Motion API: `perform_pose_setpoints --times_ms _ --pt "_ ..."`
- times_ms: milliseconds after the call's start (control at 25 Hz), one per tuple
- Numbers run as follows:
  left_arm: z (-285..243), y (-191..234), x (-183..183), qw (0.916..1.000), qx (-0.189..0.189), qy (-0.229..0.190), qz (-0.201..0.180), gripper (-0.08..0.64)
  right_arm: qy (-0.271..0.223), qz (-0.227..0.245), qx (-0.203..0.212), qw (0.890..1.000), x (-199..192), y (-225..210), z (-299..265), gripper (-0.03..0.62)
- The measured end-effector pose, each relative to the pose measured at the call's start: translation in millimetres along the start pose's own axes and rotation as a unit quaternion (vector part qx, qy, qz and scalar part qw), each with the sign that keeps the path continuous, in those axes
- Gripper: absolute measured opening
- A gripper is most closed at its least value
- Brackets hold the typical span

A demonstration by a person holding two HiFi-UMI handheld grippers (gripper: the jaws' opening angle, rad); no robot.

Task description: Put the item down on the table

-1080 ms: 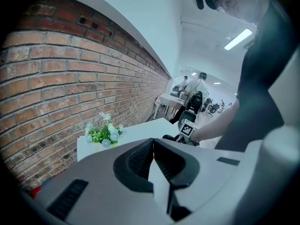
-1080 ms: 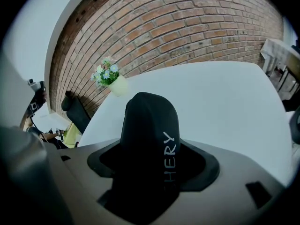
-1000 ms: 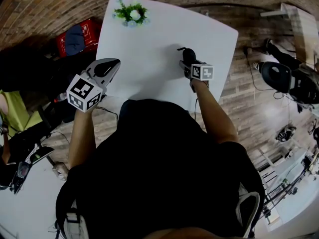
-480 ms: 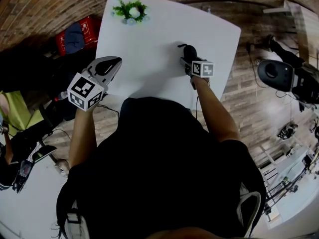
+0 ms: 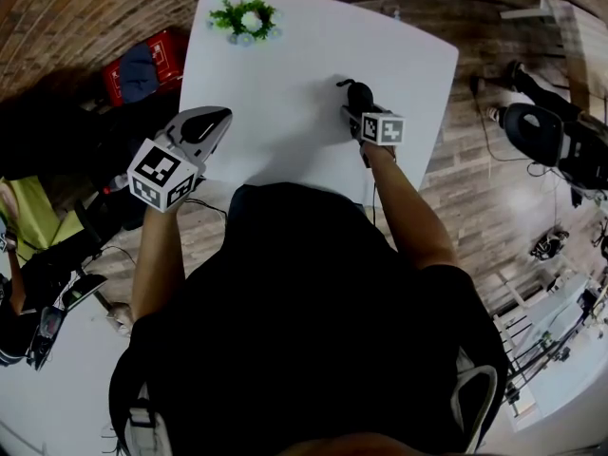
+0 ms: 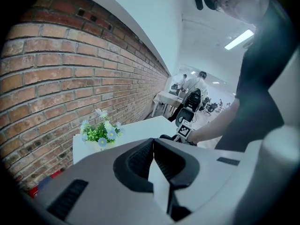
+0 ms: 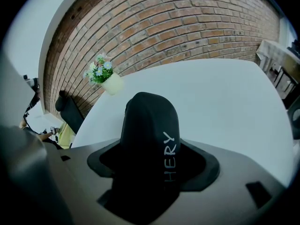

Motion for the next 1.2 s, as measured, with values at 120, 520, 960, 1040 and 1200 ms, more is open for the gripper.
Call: perform_pose_setpoints --times_ms 120,520,960,1040,1200 --pt "-0.1 -1.5 0.2 1.0000 0.001 -0.001 0.000 0.011 0.000 -0.001 -0.001 1.000 -1.0 -1.2 0.4 0.350" --pt "2.4 -6.6 -0.9 1.0000 0.001 -0.003 0.001 0.011 0.005 -0.006 -0.012 1.000 -0.7 -0.2 -1.8 0.351" --pt "8.1 -7.2 -4.5 1.0000 0.005 -0.005 0.001 0.011 0.009 0.002 -0.023 1.000 -1.3 2.4 -5.0 0.351" --pt "8.2 -8.3 -5.9 1.0000 0.005 -0.006 0.002 0.011 0.008 0.005 -0.021 1.000 -1.4 2.8 -5.6 0.351" --pt "9.2 -10.3 -8.4 0.9999 0.006 -0.007 0.005 0.011 0.010 0.012 -0.020 1.000 0.1 4.0 -6.4 0.353"
Point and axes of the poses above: the fingertips, and each gripper's own axes: z backward along the fingers, y to its left, x out of its top, the point moved 7 cm from there along z, backward along the fingers, and after that the axes turned 11 degrees about y, right-handed, at the moved point
